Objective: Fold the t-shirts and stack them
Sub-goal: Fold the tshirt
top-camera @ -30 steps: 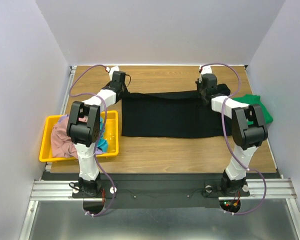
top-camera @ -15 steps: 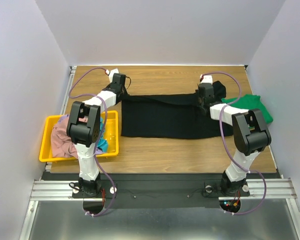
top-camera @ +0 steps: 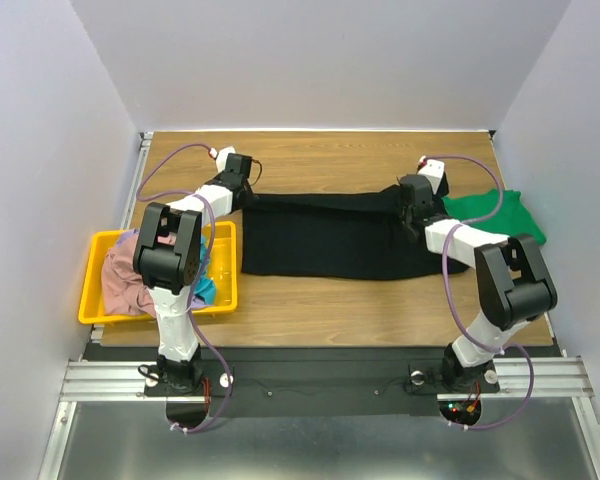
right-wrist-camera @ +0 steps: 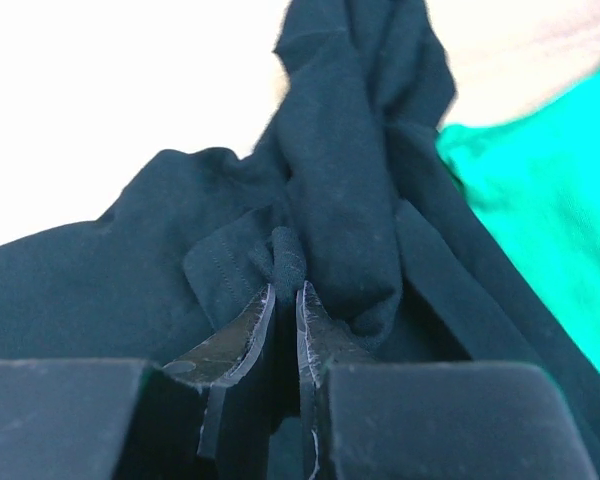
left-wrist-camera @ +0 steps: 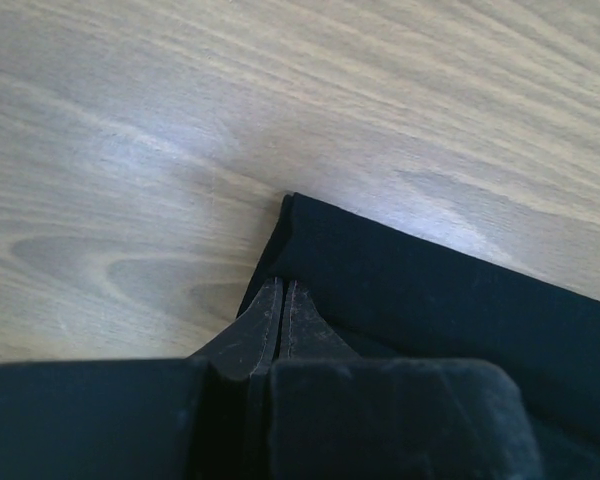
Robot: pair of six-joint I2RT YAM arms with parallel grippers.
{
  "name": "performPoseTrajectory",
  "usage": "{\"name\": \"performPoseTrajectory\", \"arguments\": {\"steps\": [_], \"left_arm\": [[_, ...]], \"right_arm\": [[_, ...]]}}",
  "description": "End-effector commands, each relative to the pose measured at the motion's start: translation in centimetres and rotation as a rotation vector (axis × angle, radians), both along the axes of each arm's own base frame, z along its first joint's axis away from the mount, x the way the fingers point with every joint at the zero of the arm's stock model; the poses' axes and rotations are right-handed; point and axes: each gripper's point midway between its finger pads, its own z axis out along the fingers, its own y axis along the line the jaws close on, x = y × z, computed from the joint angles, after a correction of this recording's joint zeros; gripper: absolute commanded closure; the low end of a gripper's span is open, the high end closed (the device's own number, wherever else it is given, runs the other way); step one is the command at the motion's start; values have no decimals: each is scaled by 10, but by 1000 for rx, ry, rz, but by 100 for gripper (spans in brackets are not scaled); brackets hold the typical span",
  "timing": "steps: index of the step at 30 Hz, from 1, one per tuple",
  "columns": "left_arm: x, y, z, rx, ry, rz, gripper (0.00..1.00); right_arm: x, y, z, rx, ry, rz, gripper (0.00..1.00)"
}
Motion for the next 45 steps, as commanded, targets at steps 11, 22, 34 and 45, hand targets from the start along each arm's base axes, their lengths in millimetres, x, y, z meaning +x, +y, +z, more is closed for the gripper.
{"name": "performPoseTrajectory", "arguments": {"steps": [11, 22, 34, 45], "left_arm": [[-31, 17, -4, 56, 69, 90, 68], [-40, -9, 71, 51, -53, 47, 1], [-30, -69, 79, -36, -119, -136, 1], [-32, -66, -2, -27, 18, -144, 2]], "right_arm": [[-37, -4, -6, 140, -60, -129, 67], [-62, -7, 48, 149, -98, -102, 25], [1, -3, 68, 48, -40, -105, 0], [83, -22, 45, -88, 54, -136, 27]]}}
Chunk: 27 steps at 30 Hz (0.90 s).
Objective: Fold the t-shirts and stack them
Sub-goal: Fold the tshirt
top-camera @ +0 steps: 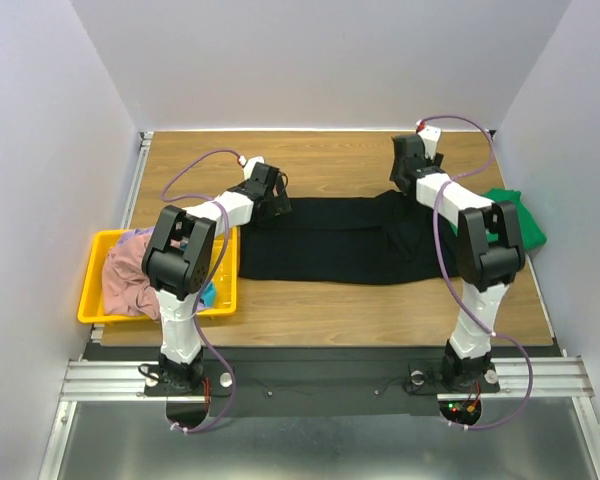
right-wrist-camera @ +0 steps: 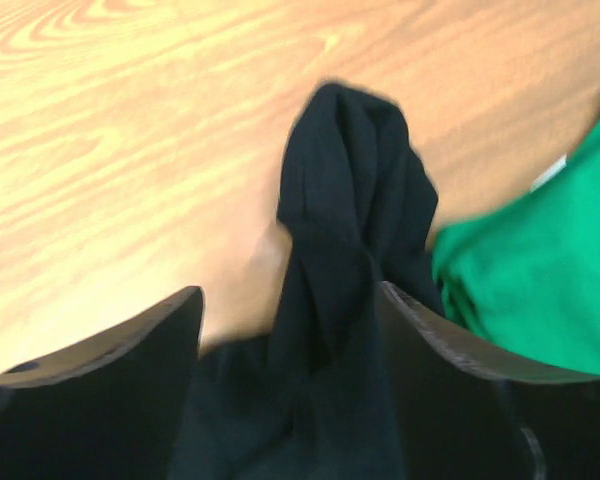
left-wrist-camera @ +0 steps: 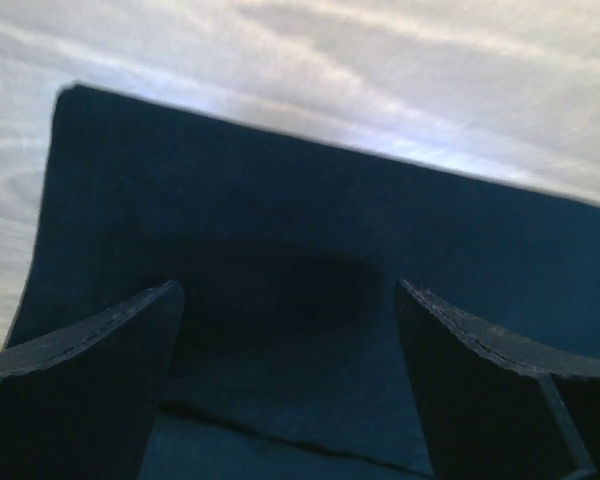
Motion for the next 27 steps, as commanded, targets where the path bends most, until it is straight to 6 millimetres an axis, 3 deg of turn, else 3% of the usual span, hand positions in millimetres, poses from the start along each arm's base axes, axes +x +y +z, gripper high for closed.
{"name": "performPoseTrajectory", "arguments": {"steps": [1, 6, 14, 15, 17, 19, 22, 23, 24, 27], "left_arm": [[6, 8, 1, -19, -26, 6, 2], [1, 19, -19, -12, 18, 28, 2], [-1, 28, -23, -15, 27, 45, 2], [-1, 28, -23, -17, 28, 47, 2], [-1, 28, -22, -18, 27, 45, 2], [-2, 28, -24, -17, 31, 42, 2], [-2, 28, -24, -26, 31, 44, 2], [-2, 29, -23, -27, 31, 41, 1], [-2, 29, -24, -27, 33, 40, 2], [-2, 29, -24, -35, 31, 39, 1]], "right_arm": [[27, -13, 19, -99, -17, -25, 29], [36, -25, -2, -102, 37, -38, 34], [31, -37, -12, -134, 80, -76, 53], [28, -40, -11, -138, 79, -88, 62], [27, -41, -11, -134, 80, -91, 69], [25, -44, -11, -128, 85, -91, 70], [21, -47, -12, -123, 89, -98, 79], [20, -48, -13, -120, 90, -100, 91], [19, -49, -13, -118, 90, -105, 96], [17, -52, -7, -112, 79, -111, 100]]}}
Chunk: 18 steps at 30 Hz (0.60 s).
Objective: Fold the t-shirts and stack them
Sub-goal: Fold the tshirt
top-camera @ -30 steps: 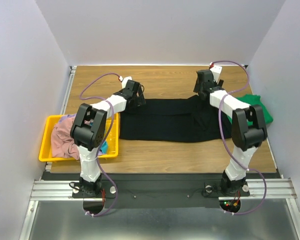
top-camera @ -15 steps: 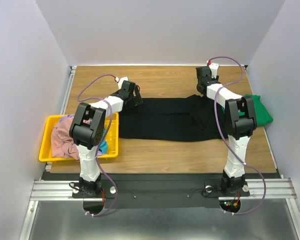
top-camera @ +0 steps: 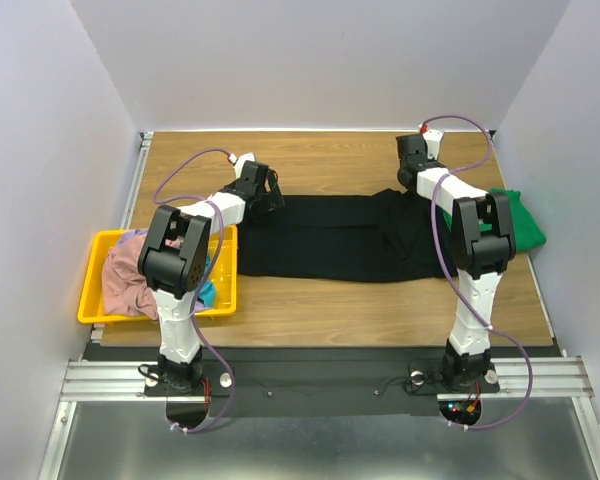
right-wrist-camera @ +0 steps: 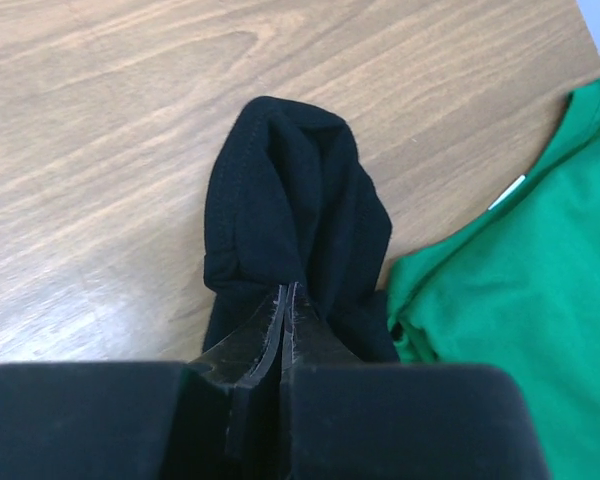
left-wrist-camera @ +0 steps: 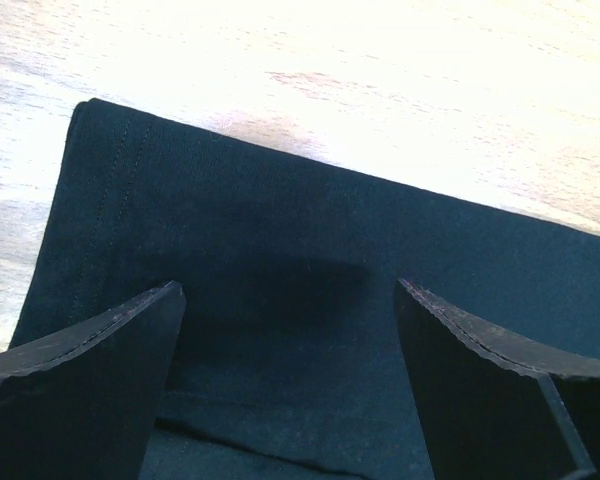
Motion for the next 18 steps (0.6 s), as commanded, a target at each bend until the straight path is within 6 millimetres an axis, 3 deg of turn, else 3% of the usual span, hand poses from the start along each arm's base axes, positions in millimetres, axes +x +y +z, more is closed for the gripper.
{"name": "performPoseTrajectory", "arguments": {"steps": [1, 8, 9, 12, 18], "left_arm": [[-18, 13, -21, 10, 79, 9, 2], [-18, 14, -21, 0, 79, 7, 1], [-18, 14, -20, -2, 78, 7, 1], [-18, 14, -20, -7, 78, 7, 2], [-19, 16, -20, -12, 82, 4, 2]], "right_arm": [[-4, -12, 27, 4, -59, -42, 100], [-13, -22, 32, 35, -63, -46, 100], [-16, -28, 38, 40, -76, -58, 100], [-43, -41, 29, 62, -57, -99, 100], [-49, -40, 32, 89, -51, -68, 100]]}}
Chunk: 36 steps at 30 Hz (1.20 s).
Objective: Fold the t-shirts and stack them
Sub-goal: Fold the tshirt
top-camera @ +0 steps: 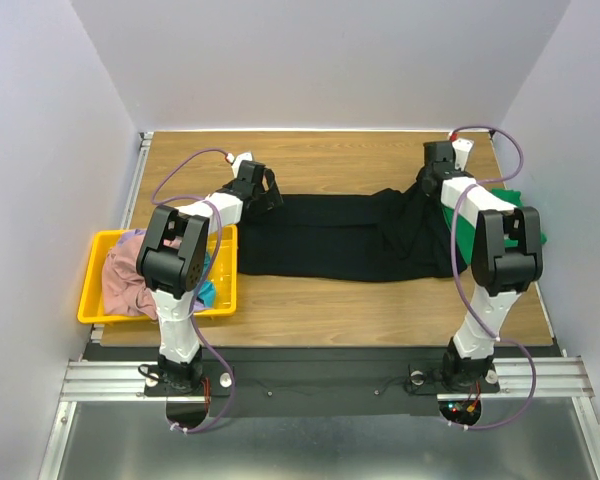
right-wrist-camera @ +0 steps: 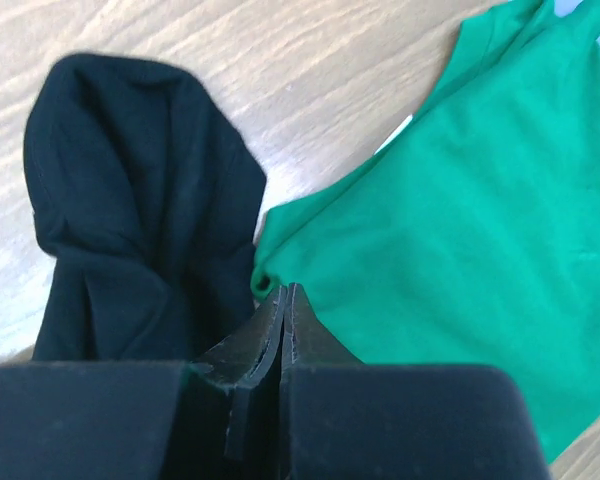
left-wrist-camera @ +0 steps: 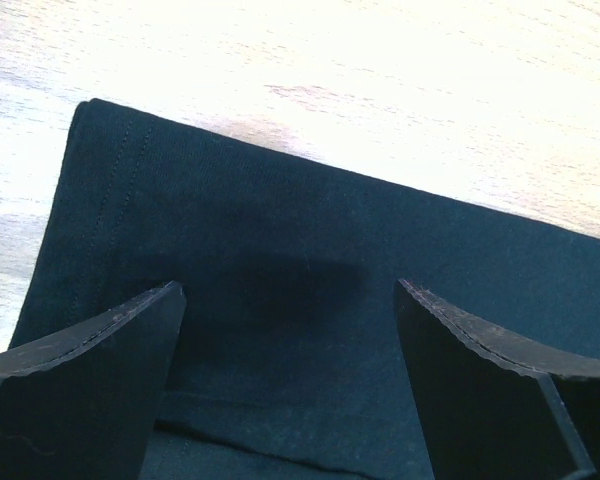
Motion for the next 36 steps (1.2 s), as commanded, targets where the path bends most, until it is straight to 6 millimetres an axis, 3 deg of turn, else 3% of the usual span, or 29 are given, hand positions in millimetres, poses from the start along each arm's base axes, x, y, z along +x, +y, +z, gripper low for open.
{"name": "performPoseTrajectory", "arguments": {"steps": [1, 4, 6, 12, 15, 17, 18, 21, 25, 29, 33, 35, 36], "left_arm": [[-23, 14, -22, 14, 98, 9, 2], [-24, 15, -23, 15, 100, 11, 2], [-23, 14, -22, 13, 98, 7, 1], [-23, 15, -22, 10, 98, 13, 2], [-22, 15, -22, 10, 98, 15, 2], [-21, 15, -21, 9, 96, 19, 2], [-20, 14, -21, 7, 95, 20, 2], [-19, 14, -20, 9, 91, 18, 2], [-17, 15, -17, 13, 85, 24, 2], [-17, 23, -15, 41, 84, 56, 2], [-16, 24, -16, 38, 86, 60, 2], [-16, 24, -19, 41, 95, 58, 2], [-15, 23, -18, 40, 93, 60, 2]], "right_arm": [[-6, -6, 22, 5, -65, -41, 99], [-25, -25, 13, 51, -49, -108, 100], [-26, -21, 12, 86, -44, -69, 100], [6, 17, 34, 228, -99, 124, 97], [19, 34, 48, 279, -128, 210, 85], [26, 41, 53, 308, -142, 241, 66], [28, 44, 54, 310, -144, 251, 61], [37, 44, 47, 309, -133, 251, 50], [47, 43, 30, 294, -102, 245, 43], [50, 41, 10, 274, -64, 224, 43], [47, 33, 1, 257, -54, 167, 77], [45, 26, 3, 233, -60, 130, 87], [43, 23, 5, 231, -68, 111, 87]]}}
